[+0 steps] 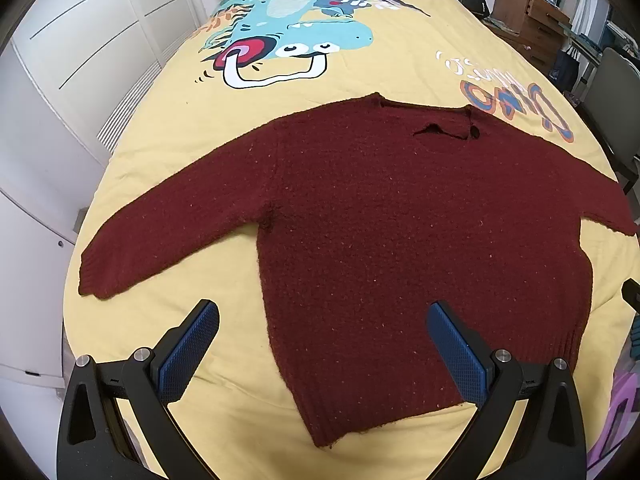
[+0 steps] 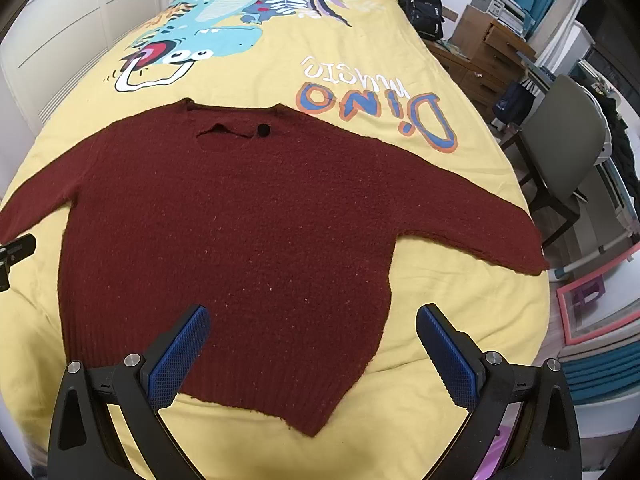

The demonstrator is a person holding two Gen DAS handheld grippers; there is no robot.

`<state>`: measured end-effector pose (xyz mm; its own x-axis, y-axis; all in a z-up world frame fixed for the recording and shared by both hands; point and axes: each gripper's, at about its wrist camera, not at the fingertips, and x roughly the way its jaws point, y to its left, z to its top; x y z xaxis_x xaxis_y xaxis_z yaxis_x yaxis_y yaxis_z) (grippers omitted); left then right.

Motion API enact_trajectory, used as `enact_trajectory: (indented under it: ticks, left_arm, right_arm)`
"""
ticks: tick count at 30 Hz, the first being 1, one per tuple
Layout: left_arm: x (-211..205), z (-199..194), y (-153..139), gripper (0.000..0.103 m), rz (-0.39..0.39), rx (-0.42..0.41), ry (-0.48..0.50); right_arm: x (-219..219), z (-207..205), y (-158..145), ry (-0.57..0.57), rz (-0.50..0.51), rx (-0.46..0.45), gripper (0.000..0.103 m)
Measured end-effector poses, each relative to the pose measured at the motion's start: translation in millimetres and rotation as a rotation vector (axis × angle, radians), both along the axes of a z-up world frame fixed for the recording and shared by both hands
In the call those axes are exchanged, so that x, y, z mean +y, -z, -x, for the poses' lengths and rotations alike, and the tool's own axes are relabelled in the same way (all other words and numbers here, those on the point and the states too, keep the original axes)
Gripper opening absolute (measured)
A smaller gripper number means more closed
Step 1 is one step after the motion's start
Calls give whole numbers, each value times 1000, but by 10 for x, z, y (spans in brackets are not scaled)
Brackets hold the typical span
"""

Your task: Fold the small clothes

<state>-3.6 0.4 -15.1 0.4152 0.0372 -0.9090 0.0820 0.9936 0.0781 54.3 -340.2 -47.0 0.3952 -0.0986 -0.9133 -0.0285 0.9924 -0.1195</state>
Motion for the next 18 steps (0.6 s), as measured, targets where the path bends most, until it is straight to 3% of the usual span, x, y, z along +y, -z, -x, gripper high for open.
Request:
enact_trajectory:
  ticks: [18]
  left_arm:
    - [8,0,-4,102,-1,3,-1]
  right_arm:
    - [-5,8,24,-7,1,9,103]
